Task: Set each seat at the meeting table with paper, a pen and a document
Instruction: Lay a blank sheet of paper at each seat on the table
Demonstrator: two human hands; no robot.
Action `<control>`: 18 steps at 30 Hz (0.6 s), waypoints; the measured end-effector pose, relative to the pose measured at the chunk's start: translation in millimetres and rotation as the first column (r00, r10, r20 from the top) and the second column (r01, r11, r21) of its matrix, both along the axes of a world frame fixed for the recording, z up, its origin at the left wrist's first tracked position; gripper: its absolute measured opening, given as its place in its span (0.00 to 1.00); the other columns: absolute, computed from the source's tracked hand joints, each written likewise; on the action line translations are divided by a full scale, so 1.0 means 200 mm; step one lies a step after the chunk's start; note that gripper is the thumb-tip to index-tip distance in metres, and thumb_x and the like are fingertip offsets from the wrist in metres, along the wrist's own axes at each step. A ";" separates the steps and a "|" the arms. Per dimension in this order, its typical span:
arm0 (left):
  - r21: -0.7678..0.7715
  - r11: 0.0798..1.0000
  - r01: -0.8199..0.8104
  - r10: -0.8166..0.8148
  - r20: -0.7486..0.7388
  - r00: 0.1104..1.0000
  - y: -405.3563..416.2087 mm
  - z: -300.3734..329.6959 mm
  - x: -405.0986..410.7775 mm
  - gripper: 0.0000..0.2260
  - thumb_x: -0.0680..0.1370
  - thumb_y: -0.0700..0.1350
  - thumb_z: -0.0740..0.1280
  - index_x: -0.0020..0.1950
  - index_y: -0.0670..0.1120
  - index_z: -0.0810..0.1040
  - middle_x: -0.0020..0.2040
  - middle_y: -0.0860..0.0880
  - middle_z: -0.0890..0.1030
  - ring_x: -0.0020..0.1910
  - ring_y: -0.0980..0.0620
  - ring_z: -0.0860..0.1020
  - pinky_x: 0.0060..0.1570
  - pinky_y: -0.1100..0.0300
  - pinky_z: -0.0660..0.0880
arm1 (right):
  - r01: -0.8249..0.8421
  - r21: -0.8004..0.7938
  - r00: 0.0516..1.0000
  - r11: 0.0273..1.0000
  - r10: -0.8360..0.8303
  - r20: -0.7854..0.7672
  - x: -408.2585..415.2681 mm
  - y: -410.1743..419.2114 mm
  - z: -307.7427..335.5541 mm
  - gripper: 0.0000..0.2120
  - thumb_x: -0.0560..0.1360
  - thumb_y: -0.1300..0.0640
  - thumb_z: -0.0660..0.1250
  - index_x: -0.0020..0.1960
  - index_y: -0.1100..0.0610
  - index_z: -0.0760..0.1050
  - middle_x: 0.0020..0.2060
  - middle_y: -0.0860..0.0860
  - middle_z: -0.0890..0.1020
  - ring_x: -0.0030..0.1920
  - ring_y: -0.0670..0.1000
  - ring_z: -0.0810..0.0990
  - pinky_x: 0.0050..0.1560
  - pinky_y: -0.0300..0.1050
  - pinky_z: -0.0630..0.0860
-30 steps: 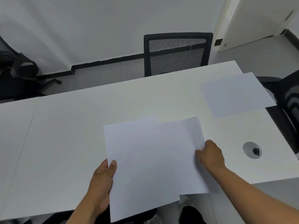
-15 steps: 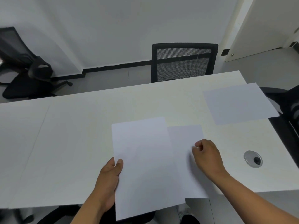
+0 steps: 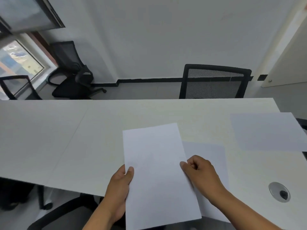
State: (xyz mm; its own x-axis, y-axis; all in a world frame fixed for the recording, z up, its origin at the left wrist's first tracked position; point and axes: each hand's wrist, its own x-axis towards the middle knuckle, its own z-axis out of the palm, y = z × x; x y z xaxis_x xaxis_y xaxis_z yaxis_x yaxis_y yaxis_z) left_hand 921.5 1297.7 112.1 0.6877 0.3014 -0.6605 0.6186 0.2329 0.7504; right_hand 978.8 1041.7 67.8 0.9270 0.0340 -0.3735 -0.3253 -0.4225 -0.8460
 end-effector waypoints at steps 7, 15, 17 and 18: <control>0.029 0.998 -0.058 0.056 0.072 0.996 0.20 0.09 -0.16 0.13 0.90 0.44 0.60 0.69 0.46 0.83 0.61 0.42 0.89 0.59 0.37 0.88 0.66 0.35 0.80 | -0.030 -0.008 0.999 1.000 0.031 0.042 -0.08 0.23 0.16 0.21 0.77 0.48 0.75 0.36 0.53 0.65 0.29 0.43 0.67 0.30 0.45 0.64 0.37 0.45 0.63; 0.066 0.997 -0.027 0.016 0.153 0.988 0.64 0.17 -0.37 0.13 0.91 0.44 0.60 0.67 0.47 0.84 0.60 0.44 0.89 0.59 0.40 0.88 0.67 0.35 0.80 | -0.027 -0.038 0.995 0.999 0.030 0.094 -0.28 0.69 0.27 0.20 0.77 0.50 0.74 0.36 0.54 0.66 0.26 0.42 0.68 0.28 0.45 0.65 0.35 0.44 0.63; 0.073 0.997 -0.006 -0.006 0.166 0.986 0.79 0.17 -0.43 0.13 0.91 0.45 0.60 0.67 0.48 0.84 0.60 0.44 0.89 0.59 0.40 0.88 0.66 0.36 0.81 | -0.019 -0.033 0.994 0.999 0.022 0.105 -0.36 0.83 0.28 0.20 0.77 0.50 0.74 0.36 0.54 0.67 0.27 0.42 0.69 0.28 0.45 0.65 0.35 0.44 0.63; 0.076 0.997 0.002 -0.015 0.164 0.986 0.87 0.18 -0.46 0.13 0.91 0.45 0.60 0.66 0.48 0.84 0.59 0.45 0.89 0.59 0.41 0.88 0.66 0.36 0.81 | -0.016 -0.034 0.994 0.999 0.019 0.107 -0.40 0.90 0.29 0.20 0.77 0.50 0.74 0.35 0.54 0.67 0.27 0.42 0.69 0.29 0.45 0.65 0.35 0.45 0.64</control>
